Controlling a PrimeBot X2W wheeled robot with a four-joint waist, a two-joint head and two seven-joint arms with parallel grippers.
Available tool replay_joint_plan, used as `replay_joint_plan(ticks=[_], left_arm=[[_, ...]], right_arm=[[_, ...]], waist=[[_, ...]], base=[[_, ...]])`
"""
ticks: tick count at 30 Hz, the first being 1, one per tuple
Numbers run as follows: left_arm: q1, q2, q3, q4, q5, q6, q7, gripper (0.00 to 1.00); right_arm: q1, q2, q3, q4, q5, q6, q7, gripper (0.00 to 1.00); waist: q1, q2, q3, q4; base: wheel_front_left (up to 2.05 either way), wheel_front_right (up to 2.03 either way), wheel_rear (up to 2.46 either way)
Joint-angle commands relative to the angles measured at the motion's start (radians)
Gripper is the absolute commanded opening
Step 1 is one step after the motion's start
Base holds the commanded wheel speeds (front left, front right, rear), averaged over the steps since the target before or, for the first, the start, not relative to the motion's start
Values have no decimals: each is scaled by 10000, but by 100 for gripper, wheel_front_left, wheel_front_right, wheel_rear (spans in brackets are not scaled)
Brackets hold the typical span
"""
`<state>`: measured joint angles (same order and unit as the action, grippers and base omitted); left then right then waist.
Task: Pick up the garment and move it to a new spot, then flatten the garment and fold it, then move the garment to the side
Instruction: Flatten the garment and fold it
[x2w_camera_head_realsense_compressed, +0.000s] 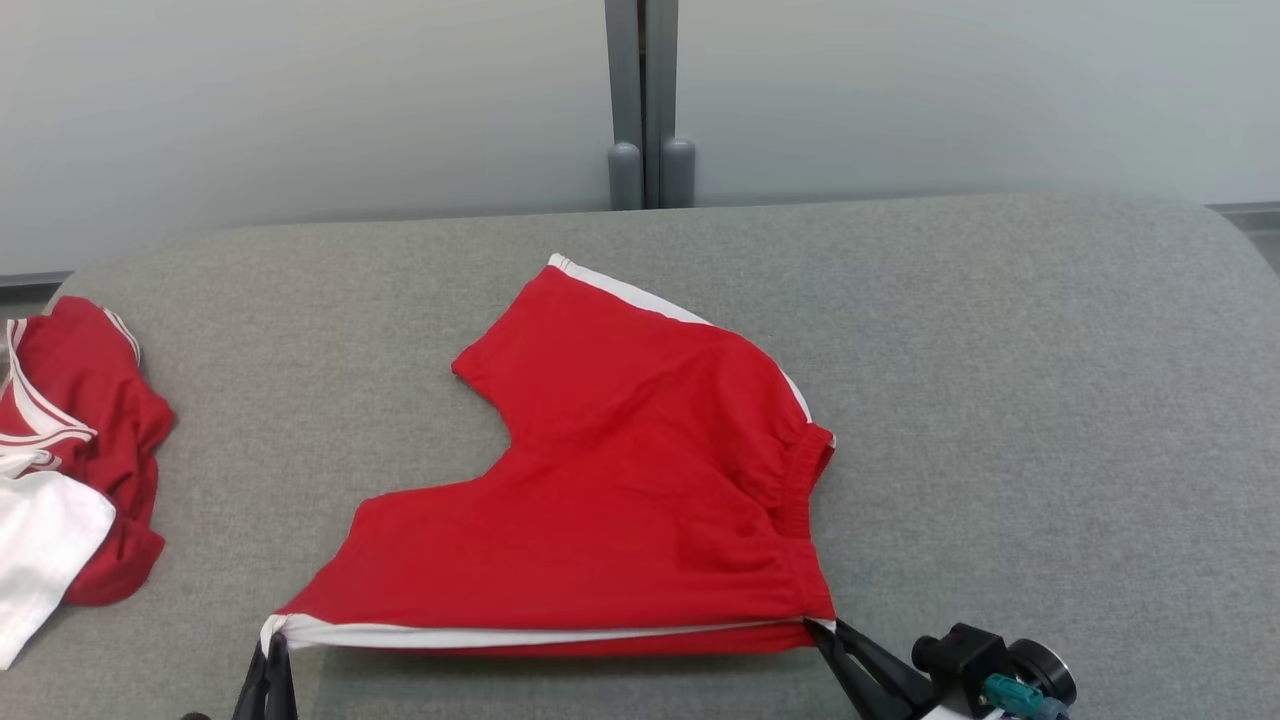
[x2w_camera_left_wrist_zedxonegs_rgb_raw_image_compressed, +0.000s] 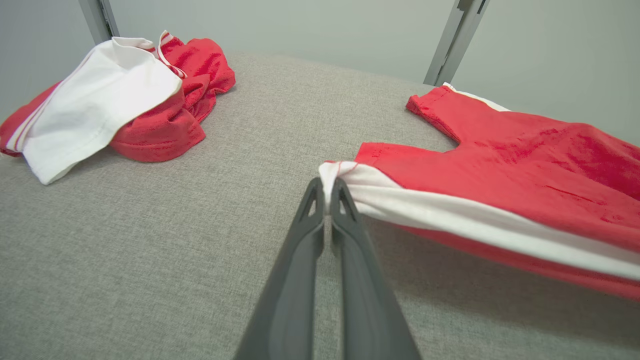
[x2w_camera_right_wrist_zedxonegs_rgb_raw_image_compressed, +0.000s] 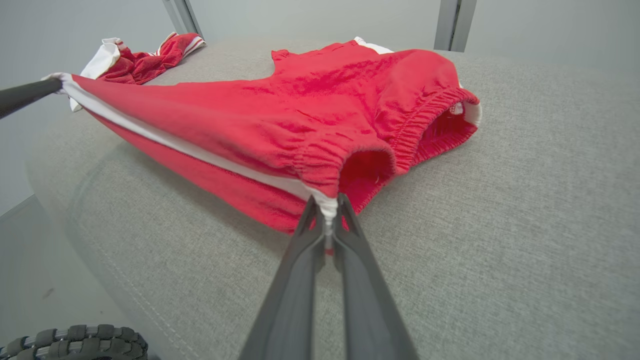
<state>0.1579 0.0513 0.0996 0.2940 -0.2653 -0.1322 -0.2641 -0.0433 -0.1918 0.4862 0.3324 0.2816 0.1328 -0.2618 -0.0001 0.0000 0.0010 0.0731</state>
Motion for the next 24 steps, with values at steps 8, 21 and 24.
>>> replay_joint_plan(ticks=[8,21,24], left_arm=[[-2117,378,-831,-261,-4,33,-5,0],[-6625,2029,-2597,1153,-88,32,-5,0],[-7422,2330,-2961,1573,-167,32,-5,0]], right_arm=[[-978,258,-362,-311,708,-29,-46,0],[-3349,1258,-680,-123,2002,-28,-44,0],[-3750,1341,-655,-190,2374,-28,-46,0]], waist=[[1,0,1265,-367],[1,0,3803,-1352],[1,0,4258,-1551]], base=[[0,0,0],[0,0,0],[0,0,0]])
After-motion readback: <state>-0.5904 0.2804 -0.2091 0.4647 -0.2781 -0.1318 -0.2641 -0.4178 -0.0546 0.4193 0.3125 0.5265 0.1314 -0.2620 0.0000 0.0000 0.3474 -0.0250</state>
